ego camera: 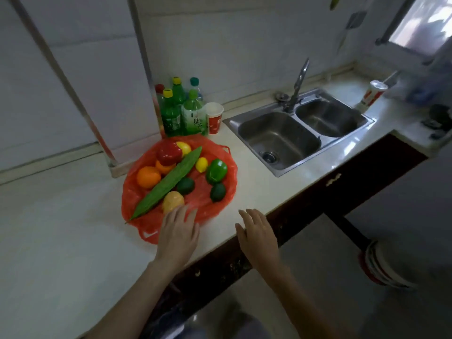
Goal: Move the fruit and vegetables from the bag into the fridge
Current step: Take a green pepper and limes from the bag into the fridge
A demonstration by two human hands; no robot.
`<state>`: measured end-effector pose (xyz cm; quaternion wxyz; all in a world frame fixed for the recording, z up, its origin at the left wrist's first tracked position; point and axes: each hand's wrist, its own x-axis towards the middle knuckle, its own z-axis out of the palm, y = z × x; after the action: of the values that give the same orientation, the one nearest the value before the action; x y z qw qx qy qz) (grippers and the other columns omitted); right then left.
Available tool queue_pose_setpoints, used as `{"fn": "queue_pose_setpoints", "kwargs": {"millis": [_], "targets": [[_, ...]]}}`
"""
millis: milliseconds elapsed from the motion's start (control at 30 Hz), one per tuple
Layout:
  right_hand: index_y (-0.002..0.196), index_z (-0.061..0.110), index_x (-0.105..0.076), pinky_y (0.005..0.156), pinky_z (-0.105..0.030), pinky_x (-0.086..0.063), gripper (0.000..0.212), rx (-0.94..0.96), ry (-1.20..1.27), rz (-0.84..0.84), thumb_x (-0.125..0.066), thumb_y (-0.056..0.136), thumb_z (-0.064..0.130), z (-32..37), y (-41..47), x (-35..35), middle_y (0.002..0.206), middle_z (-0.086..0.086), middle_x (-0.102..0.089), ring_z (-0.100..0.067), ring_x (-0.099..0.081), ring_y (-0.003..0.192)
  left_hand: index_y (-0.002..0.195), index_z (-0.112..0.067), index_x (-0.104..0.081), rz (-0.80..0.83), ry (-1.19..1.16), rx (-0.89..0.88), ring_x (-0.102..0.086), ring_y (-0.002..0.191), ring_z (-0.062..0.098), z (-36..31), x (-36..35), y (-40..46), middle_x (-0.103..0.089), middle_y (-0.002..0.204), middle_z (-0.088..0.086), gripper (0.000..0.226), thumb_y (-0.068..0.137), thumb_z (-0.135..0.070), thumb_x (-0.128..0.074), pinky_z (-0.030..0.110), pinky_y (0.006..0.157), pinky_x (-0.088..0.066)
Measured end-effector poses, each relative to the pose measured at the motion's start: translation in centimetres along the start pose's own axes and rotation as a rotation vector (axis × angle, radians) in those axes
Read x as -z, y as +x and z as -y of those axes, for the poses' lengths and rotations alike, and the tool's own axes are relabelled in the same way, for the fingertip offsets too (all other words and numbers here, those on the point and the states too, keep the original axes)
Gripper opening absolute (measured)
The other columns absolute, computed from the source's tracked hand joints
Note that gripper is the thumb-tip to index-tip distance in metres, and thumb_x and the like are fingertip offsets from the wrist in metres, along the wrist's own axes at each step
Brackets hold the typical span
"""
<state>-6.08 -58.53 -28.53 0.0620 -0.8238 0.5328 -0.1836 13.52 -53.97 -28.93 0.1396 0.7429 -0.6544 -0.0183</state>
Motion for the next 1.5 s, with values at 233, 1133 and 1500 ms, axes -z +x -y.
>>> {"fn": "queue_pose_setpoints", "kwargs": {"millis": [233,1133,1500], "targets": [[0.12,0.002,-0.06,0.095,-0.041,-0.048,0.036,0.163,0.111,0.107,-0.063,0.087,0.016,-2.7,7.1,-2.1,0.117,-0.016,-0.064,-0.033,-0.057,0.112,0.119,-0.005,-0.062,0.008,-0.018,0.19,-0.055,0.115,0.034,-0.6,-1.2,3.4,-0.061,0.121,0.015,0.038,0.083,-0.017,-0.066,0.045,0.096,-0.045],[0.147,0.023,-0.027,0.115,-0.038,-0.019,0.075,0.797,-0.227,0.624,-0.061,0.082,0.008,-5.7,27.0,-11.6,0.151,-0.01,-0.027,-0.029,-0.018,0.142,0.121,-0.007,-0.061,0.023,-0.018,0.563,-0.054,0.113,0.038,-1.1,-4.4,7.1,-0.059,0.121,0.016,0.039,0.084,-0.017,-0.064,0.048,0.095,-0.047],[0.129,0.018,-0.05,0.078,-0.027,-0.046,0.069,0.563,0.211,0.356,-0.076,0.069,0.04,-7.1,26.5,-7.4,0.126,-0.004,-0.052,-0.022,-0.049,0.112,0.116,-0.008,-0.063,0.024,-0.06,0.464,-0.057,0.112,0.035,-4.1,-6.1,11.2,-0.061,0.119,0.014,0.038,0.08,-0.018,-0.068,0.047,0.094,-0.048]]}}
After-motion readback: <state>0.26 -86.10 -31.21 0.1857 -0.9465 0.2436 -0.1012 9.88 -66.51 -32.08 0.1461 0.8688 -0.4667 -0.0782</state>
